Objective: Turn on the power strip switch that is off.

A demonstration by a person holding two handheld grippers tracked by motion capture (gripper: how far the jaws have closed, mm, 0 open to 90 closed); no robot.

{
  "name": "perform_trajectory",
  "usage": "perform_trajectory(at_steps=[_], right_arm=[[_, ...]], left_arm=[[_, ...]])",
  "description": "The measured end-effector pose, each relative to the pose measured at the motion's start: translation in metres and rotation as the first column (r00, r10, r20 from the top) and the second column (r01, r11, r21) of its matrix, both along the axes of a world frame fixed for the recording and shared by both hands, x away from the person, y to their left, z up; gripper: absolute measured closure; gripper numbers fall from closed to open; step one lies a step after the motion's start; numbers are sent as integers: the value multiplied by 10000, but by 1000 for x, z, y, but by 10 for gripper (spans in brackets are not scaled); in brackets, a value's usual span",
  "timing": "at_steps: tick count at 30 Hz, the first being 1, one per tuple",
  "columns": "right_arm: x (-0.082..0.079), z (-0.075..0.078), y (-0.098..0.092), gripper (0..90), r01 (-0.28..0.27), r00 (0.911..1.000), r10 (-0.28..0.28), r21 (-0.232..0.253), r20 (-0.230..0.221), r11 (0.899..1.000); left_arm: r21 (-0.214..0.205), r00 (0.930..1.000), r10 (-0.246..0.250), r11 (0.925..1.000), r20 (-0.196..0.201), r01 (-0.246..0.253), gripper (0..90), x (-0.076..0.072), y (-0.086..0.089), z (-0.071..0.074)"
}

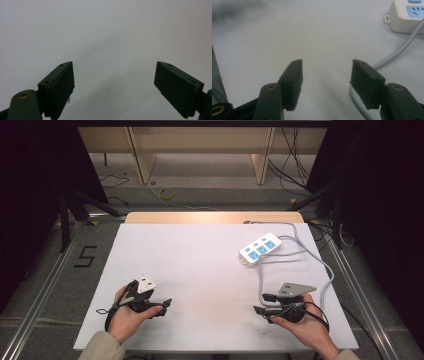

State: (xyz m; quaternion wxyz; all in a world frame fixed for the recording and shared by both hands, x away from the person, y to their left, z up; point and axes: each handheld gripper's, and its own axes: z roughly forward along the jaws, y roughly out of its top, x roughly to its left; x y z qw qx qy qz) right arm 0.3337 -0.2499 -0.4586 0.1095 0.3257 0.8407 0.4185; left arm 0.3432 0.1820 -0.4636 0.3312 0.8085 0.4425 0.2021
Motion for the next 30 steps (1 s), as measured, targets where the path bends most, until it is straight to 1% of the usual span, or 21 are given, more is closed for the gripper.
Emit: perform_trajectory(at_steps=[1, 3, 4, 7, 8, 9, 10, 11, 12, 13, 14, 15, 19, 22, 23, 30], right_arm=[[0, 0, -1, 454, 53, 10000, -53, -1, 4, 10000], [0, 1, -1, 461, 71, 10000, -71, -31, 0, 10000], [0, 2, -2, 481, 77, 10000, -77, -100, 17, 9999], [-1, 4, -2, 532, 154, 9998, -154, -81, 115, 9998], [-1, 5, -2, 553, 153, 9998, -152, -92, 117, 9998], [-1, 5, -2, 553, 153, 9998, -152, -92, 117, 9998], [-1, 7, -1, 633, 192, 9997, -187, -234, 181, 9995], [-1, 8, -1, 674, 198, 9997, -193, -315, 178, 9993], [-1, 8, -1, 674, 198, 9997, -193, -315, 178, 9993], [-1, 9, -2, 746, 208, 9995, -196, -440, 260, 9988], [-1, 9, -2, 746, 208, 9995, -196, -440, 260, 9988], [0, 10, -2, 794, 323, 9992, -310, -528, 256, 9981], [1, 13, -3, 900, 556, 9981, -538, -601, 309, 9966], [2, 15, -4, 900, 582, 9978, -559, -704, 354, 9958], [3, 16, -3, 900, 715, 9969, -687, -760, 388, 9945], [8, 19, 1, 900, 809, 9964, -780, -947, 337, 9922]], left_arm=[[173, 10000, 18, 9998, 6, -18, 168, 1, 0, -1], [190, 10000, 19, 9998, -10, -19, 168, 1, -1, -1], [188, 10000, 30, 9998, -6, -30, 169, 1, -1, -2], [106, 9999, 84, 9999, 59, -85, 169, 0, -2, -2], [153, 10000, 35, 9999, 64, -36, 169, 0, -3, -2], [153, 10000, 35, 9999, 64, -36, 169, 0, -3, -2], [135, 9999, 65, 9999, 116, -66, 169, -1, -4, -2], [150, 9999, 78, 9999, 145, -80, 169, -1, -5, -3], [150, 9999, 78, 9999, 145, -80, 169, -1, -5, -3], [162, 9999, 73, 9998, 145, -75, 171, 0, -5, -3], [162, 9999, 73, 9998, 145, -75, 172, 0, -5, -3], [166, 9999, 50, 9998, 107, -52, 173, 0, -5, -4], [224, 9999, 65, 9997, 119, -67, 173, 0, -4, -3], [212, 9998, 114, 9997, 131, -117, 173, 0, -4, -3], [230, 9999, 107, 9997, 120, -110, 174, 0, -4, -2], [218, 9997, 143, 9997, 181, -147, 176, 0, -3, -2]])
